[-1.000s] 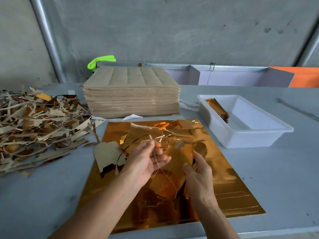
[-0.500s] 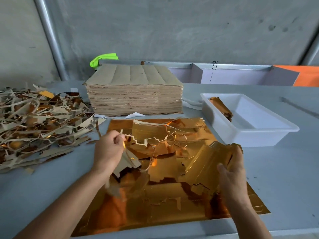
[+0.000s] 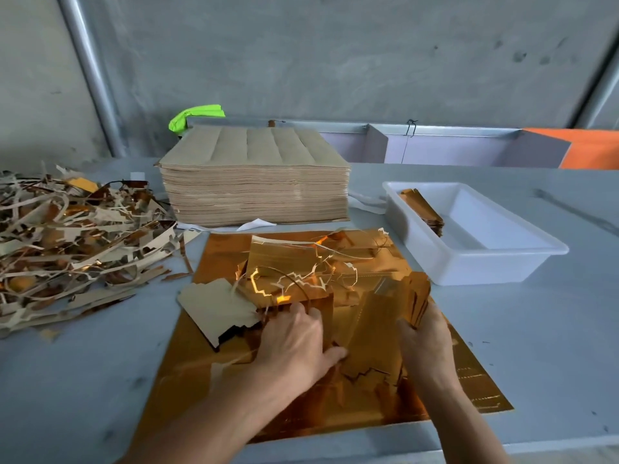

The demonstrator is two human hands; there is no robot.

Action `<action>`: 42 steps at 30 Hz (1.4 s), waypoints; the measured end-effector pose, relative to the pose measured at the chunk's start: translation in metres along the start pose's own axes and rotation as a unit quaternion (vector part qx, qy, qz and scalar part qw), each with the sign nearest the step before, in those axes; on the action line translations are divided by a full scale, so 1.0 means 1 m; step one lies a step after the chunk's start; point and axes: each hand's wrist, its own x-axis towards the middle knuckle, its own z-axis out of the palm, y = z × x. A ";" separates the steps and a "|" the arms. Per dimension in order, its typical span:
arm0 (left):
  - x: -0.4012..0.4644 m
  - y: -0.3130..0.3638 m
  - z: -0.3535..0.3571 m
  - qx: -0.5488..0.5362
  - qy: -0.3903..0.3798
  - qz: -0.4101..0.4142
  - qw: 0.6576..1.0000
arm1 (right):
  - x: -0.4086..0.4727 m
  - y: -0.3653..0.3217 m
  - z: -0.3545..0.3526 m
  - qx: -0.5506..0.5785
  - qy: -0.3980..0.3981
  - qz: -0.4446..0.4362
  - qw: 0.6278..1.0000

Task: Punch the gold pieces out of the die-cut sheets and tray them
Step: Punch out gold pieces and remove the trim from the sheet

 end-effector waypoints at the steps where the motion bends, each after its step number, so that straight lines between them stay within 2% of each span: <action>1: 0.001 -0.003 0.002 -0.016 0.003 -0.002 1.000 | -0.001 0.000 0.001 0.015 -0.008 0.008 1.000; 5: -0.002 -0.015 -0.001 -0.120 0.039 0.043 0.991 | -0.007 -0.003 0.007 0.076 -0.058 0.068 0.993; 9: -0.012 -0.016 -0.018 -0.123 0.144 0.070 0.979 | -0.011 -0.009 0.015 0.083 -0.063 0.073 0.992; 12: -0.022 -0.003 -0.021 -0.160 0.176 0.138 0.961 | -0.015 -0.017 0.023 0.136 -0.087 0.100 0.982; 15: -0.027 0.011 -0.021 -0.170 0.185 0.179 0.951 | -0.022 -0.022 0.028 0.221 -0.116 0.133 0.959; 17: -0.028 0.015 -0.021 -0.178 0.186 0.179 0.950 | -0.028 -0.021 0.029 0.261 -0.107 0.132 0.950; 21: -0.028 0.019 -0.023 -0.188 0.178 0.190 0.947 | -0.039 -0.020 0.031 0.272 -0.089 0.092 0.954; 24: -0.025 0.012 -0.020 -0.192 0.174 0.231 0.938 | -0.037 -0.022 0.025 0.298 -0.080 0.118 0.944; 26: -0.022 -0.001 -0.019 -0.146 0.131 0.190 0.962 | -0.027 -0.020 0.015 0.259 -0.054 0.114 0.958; 28: -0.016 -0.022 -0.017 -0.043 0.078 0.116 0.989 | -0.017 -0.021 0.003 0.213 -0.024 0.087 0.973; 30: -0.011 -0.044 -0.013 0.025 0.016 0.057 0.998 | -0.010 -0.023 -0.008 0.185 0.000 0.072 0.980; 32: -0.007 -0.057 -0.016 0.041 -0.021 0.028 0.999 | -0.005 -0.024 -0.016 0.168 0.008 0.069 0.983; 35: -0.003 -0.077 -0.020 -0.018 -0.042 0.016 0.999 | 0.001 -0.025 -0.026 0.168 0.025 0.073 0.983; 38: 0.007 -0.102 -0.028 -0.157 -0.059 -0.034 0.985 | 0.003 -0.022 -0.031 0.176 0.026 0.089 0.980; 42: 0.031 -0.127 -0.044 -0.292 0.089 -0.116 0.945 | -0.001 -0.021 -0.025 0.196 0.002 0.134 0.972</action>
